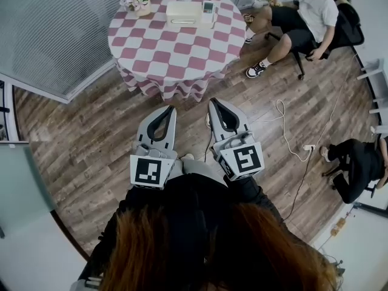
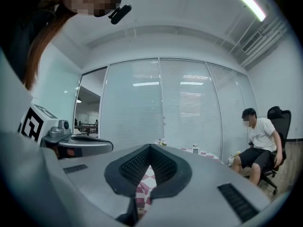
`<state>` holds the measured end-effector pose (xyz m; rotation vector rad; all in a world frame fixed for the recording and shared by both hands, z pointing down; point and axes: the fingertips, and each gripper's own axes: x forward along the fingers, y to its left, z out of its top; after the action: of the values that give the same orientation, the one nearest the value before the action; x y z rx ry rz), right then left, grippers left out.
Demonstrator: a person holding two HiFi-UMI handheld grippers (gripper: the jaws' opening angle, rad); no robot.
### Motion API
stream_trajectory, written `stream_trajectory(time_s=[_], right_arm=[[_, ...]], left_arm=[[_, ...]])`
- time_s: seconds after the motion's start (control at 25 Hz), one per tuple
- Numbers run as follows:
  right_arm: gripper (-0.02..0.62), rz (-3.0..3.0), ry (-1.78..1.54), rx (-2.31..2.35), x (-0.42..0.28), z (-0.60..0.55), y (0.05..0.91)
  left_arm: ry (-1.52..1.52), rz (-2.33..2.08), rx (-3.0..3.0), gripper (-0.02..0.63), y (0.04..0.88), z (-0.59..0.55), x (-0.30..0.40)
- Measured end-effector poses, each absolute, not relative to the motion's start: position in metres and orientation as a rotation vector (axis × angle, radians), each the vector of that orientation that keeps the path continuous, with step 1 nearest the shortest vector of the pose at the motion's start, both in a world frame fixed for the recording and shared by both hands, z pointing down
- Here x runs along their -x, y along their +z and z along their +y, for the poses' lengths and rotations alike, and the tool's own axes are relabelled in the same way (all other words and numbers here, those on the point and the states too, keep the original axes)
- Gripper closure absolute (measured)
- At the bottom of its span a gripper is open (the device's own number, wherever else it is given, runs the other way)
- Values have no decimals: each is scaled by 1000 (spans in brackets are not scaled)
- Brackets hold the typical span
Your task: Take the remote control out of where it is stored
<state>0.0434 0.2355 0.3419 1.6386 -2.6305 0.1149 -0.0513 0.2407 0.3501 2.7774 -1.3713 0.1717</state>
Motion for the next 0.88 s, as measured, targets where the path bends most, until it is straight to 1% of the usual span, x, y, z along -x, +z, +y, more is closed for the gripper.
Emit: stream_trajectory(time_s=[0.88], right_arm=[[581, -2645, 134, -1675, -66, 214, 344]], left_arm=[[166, -1398, -2753, 597, 355, 224, 40]])
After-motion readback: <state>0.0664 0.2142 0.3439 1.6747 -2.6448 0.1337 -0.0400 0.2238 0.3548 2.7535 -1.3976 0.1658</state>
